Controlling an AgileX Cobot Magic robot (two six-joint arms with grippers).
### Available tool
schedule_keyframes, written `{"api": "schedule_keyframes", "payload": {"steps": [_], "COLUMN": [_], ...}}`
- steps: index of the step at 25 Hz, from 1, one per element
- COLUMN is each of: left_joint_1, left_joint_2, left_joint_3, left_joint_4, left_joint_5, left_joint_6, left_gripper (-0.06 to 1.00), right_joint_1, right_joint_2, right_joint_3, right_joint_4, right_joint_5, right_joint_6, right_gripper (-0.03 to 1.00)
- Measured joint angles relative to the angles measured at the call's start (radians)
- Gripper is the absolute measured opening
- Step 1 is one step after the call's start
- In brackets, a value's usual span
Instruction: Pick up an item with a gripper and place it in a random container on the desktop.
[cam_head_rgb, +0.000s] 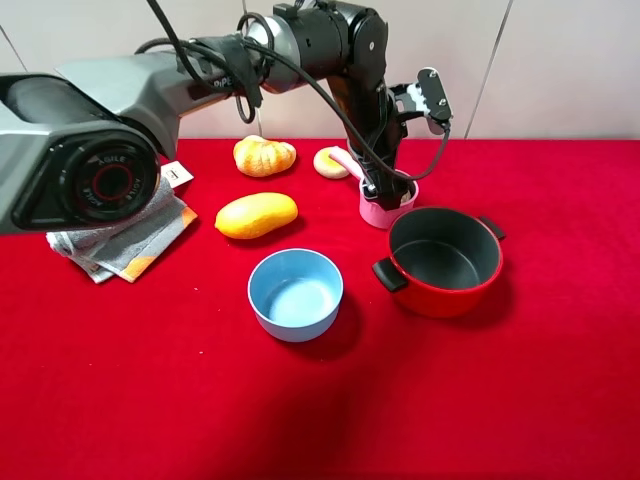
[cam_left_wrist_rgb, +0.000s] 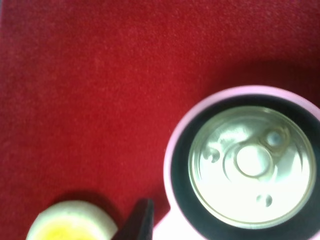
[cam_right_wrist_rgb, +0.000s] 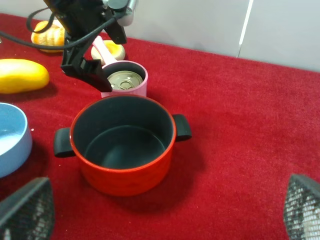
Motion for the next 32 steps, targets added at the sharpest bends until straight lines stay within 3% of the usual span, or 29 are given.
{"api": "schedule_keyframes", "payload": {"steps": [12, 16, 24, 32], "left_joint_1": [0.001, 0.003, 0.043, 0.124], "left_joint_2": [-0.121, -0.177, -0.396, -0.694], "left_joint_3": [0.000, 0.041, 0.340, 0.742], "left_joint_4": [0.023, 0.048, 0.057, 0.059], "left_joint_5": [0.266, 0.268, 0.266, 0.266], "left_joint_6": [-0.094, -0.132, -0.183, -0.260], "left_gripper": [0.97, 0.97, 0.97, 0.97], "right_joint_1": [0.000, 0.000, 0.000, 0.000], "right_joint_2": [0.000, 0.000, 0.000, 0.000], "right_joint_3": [0.000, 0.000, 0.000, 0.000], "right_joint_4": [0.000, 0.000, 0.000, 0.000], "right_joint_5": [0.000, 0.000, 0.000, 0.000], "right_joint_6": [0.000, 0.000, 0.000, 0.000], "right_gripper": [0.69, 0.69, 0.69, 0.69]}}
